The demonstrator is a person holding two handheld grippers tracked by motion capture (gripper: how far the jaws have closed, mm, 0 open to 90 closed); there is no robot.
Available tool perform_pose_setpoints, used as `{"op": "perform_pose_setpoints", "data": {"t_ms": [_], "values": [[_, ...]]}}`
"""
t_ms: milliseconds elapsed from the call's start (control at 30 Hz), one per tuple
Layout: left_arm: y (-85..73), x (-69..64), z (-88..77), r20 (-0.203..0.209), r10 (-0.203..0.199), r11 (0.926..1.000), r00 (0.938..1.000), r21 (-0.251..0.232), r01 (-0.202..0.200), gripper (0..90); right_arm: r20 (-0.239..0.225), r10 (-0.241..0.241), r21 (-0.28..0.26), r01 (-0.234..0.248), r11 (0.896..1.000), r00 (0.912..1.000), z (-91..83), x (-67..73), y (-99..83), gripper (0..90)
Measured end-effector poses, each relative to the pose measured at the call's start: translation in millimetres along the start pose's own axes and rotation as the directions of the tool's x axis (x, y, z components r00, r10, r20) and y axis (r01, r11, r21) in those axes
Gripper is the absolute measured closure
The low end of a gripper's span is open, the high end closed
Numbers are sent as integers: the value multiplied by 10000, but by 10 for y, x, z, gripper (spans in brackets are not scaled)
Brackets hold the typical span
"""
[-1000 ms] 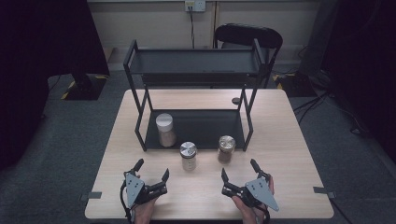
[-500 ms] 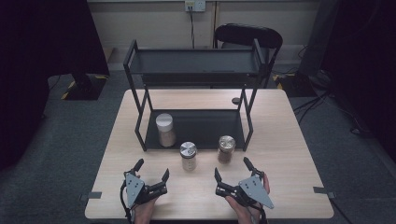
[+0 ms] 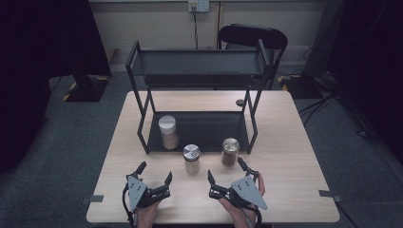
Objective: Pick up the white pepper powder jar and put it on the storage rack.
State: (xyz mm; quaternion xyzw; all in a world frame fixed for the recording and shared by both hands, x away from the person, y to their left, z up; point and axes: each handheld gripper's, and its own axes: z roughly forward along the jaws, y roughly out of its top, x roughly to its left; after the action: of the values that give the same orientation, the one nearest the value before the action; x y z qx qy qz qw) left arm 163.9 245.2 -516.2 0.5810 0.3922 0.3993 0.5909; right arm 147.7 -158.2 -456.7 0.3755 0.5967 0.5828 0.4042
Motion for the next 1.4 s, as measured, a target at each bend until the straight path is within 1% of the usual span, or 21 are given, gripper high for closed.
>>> {"op": "perform_pose_setpoints", "data": {"t_ms": [67, 167, 267, 467, 533, 933, 1200, 1300, 1400], "values": [[-3, 0, -2, 3, 0, 10000, 10000, -17, 0, 6, 1, 68, -24, -68, 10000, 10000, 28, 36, 10, 0], [-4, 0, -2, 4, 0, 10000, 10000, -21, 0, 6, -124, 106, 5, -106, 9999, 9999, 72, 65, 30, 0], [-4, 1, -2, 4, -3, 10000, 10000, -21, 3, 6, -237, -5, 20, 6, 10000, 9997, 104, 97, 53, 0], [-7, 1, -4, 4, 2, 10000, 10000, -38, -2, 6, -491, -30, 116, 36, 9999, 9988, 162, 122, 86, 9], [-6, 1, -4, 5, 3, 10000, 10000, -34, -3, 6, -508, -57, 126, 64, 9999, 9987, 172, 128, 90, 15], [-10, 3, -7, 13, 6, 10000, 10000, -58, -6, 6, -1007, -7, 246, 32, 9997, 9949, 329, 173, 129, 8], [-8, 4, -5, 18, 6, 10000, 10000, -43, -6, 6, -1020, 13, 423, 30, 9991, 9948, 451, 204, 146, 6], [-9, 4, -6, 18, 8, 10000, 10000, -51, -7, 6, -1047, 96, 464, -48, 9989, 9945, 496, 200, 147, 9], [-8, 6, -5, 26, 3, 10000, 10000, -45, -3, 6, -1159, 158, 536, -96, 9985, 9931, 545, 187, 156, 12]]}}
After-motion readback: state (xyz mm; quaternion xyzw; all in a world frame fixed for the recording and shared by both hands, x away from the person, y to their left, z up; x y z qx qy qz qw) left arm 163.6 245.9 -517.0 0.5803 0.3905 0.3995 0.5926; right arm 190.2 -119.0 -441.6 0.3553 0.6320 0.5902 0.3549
